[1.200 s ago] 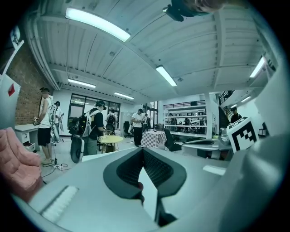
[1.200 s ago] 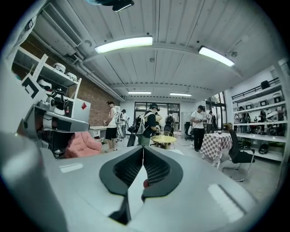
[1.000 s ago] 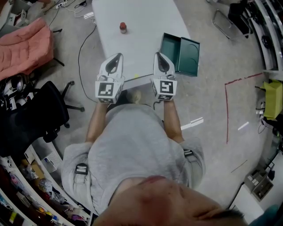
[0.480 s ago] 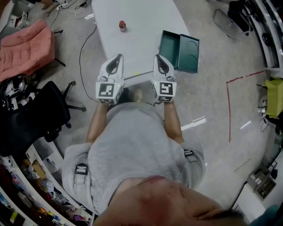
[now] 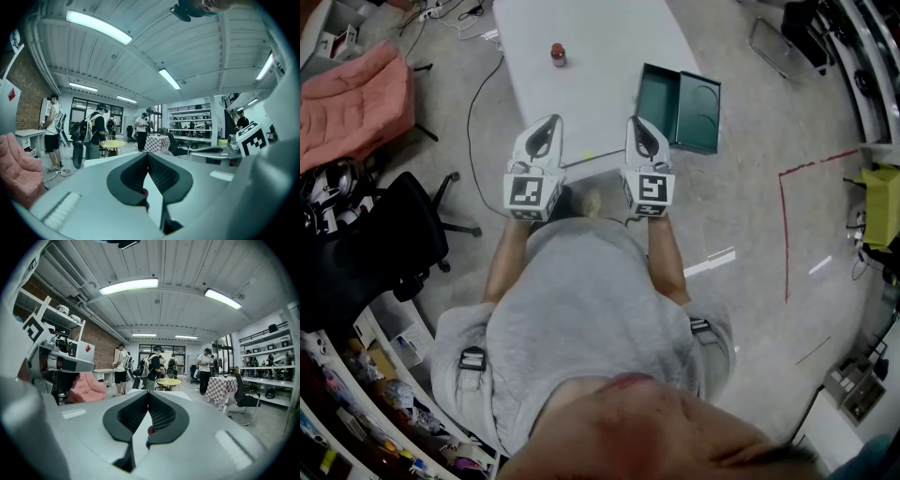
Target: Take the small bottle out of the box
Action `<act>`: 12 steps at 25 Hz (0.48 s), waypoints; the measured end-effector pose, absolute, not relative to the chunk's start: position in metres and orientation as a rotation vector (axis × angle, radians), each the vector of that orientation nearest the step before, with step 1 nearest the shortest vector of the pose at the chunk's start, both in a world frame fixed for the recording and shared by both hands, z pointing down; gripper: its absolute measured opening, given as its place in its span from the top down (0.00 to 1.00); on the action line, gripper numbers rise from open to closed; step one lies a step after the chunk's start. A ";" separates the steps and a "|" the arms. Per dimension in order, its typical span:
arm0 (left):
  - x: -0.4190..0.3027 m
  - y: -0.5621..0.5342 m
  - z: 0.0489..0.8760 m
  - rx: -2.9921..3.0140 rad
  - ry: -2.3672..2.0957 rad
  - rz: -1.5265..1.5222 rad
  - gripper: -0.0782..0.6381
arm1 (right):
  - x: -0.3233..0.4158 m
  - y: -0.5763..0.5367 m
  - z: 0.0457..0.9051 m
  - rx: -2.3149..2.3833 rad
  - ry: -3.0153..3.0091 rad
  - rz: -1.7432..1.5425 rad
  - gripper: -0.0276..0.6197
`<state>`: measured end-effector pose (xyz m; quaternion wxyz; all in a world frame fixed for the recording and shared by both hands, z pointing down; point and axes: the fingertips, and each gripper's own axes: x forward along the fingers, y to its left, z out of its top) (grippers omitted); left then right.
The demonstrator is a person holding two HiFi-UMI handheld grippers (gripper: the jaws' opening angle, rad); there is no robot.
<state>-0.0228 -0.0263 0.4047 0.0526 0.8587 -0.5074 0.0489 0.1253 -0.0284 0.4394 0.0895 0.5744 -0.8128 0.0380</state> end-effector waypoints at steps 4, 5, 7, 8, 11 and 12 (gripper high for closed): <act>-0.023 -0.026 0.406 2.611 -1.543 0.151 0.88 | 0.125 -0.028 0.441 1.707 -2.416 0.117 0.95; -0.023 -0.026 0.406 2.612 -1.545 0.152 0.88 | 0.125 -0.028 0.442 1.705 -2.416 0.119 0.95; -0.026 -0.027 0.404 2.607 -1.558 0.151 0.88 | 0.124 -0.028 0.443 1.703 -2.413 0.120 0.95; -0.027 -0.027 0.403 2.602 -1.561 0.149 0.88 | 0.124 -0.028 0.443 1.704 -2.412 0.118 0.95; -0.025 -0.027 0.405 2.602 -1.556 0.148 0.88 | 0.124 -0.028 0.443 1.701 -2.415 0.114 0.95; -0.024 -0.027 0.406 2.604 -1.553 0.149 0.87 | 0.124 -0.029 0.443 1.700 -2.416 0.114 0.95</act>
